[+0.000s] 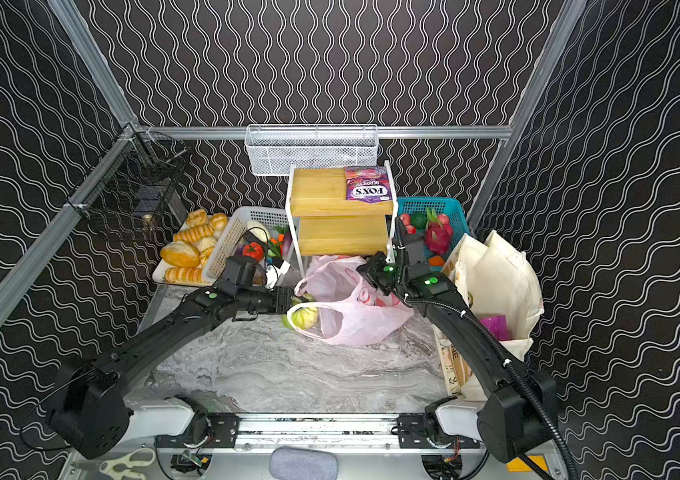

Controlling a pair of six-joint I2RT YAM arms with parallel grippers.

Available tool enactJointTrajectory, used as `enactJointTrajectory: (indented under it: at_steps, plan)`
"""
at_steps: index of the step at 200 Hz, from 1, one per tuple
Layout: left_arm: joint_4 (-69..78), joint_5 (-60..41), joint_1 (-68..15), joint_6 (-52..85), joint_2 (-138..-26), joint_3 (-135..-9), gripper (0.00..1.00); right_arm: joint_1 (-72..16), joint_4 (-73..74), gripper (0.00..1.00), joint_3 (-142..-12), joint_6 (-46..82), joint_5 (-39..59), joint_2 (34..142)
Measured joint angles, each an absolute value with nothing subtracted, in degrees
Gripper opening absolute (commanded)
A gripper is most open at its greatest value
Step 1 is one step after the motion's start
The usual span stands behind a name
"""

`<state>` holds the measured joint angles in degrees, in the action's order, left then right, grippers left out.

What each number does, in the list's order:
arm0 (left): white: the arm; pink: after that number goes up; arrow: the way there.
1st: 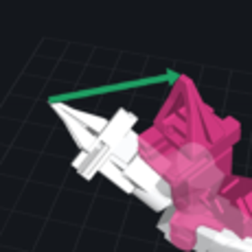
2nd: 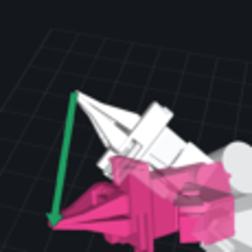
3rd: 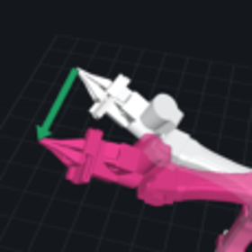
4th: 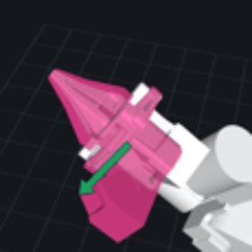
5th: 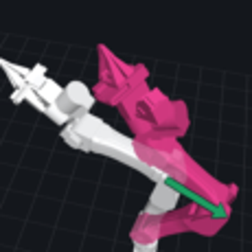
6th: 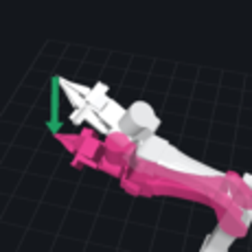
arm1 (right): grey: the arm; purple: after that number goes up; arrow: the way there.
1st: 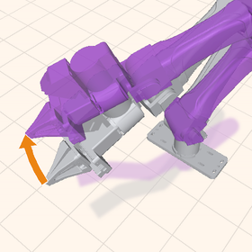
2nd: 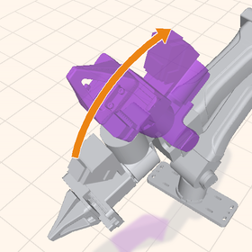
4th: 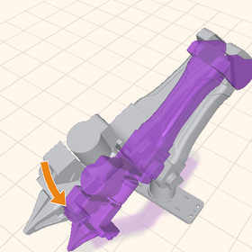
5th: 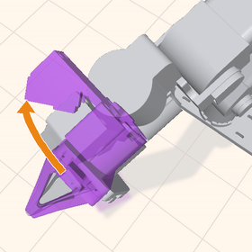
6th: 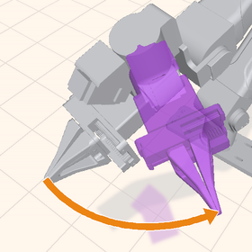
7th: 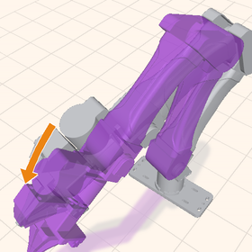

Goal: Place the mixed food into the grocery bags and tie them
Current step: 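Carry the cabbage over the pink bag and release it inside with left gripper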

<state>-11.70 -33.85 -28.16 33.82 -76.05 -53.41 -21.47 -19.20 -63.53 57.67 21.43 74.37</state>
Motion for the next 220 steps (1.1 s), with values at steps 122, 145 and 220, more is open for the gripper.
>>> enactJointTrajectory:
  at_steps: [122, 145, 220]
  plan:
    - [10.7, -35.2, -28.9, 44.9, -79.1, -57.7, 0.55, -21.4, -10.5, 0.0, -57.9, 63.5, 34.2, 72.8]
    - [9.0, -37.1, -28.9, 44.9, -78.5, -58.4, 0.56, -21.4, -8.3, 0.0, -57.7, 64.1, 35.4, 74.3]
    - [4.7, -36.0, -28.9, 42.1, -78.1, -57.6, 0.55, -21.4, -3.8, 0.0, -55.2, 66.6, 38.3, 75.8]
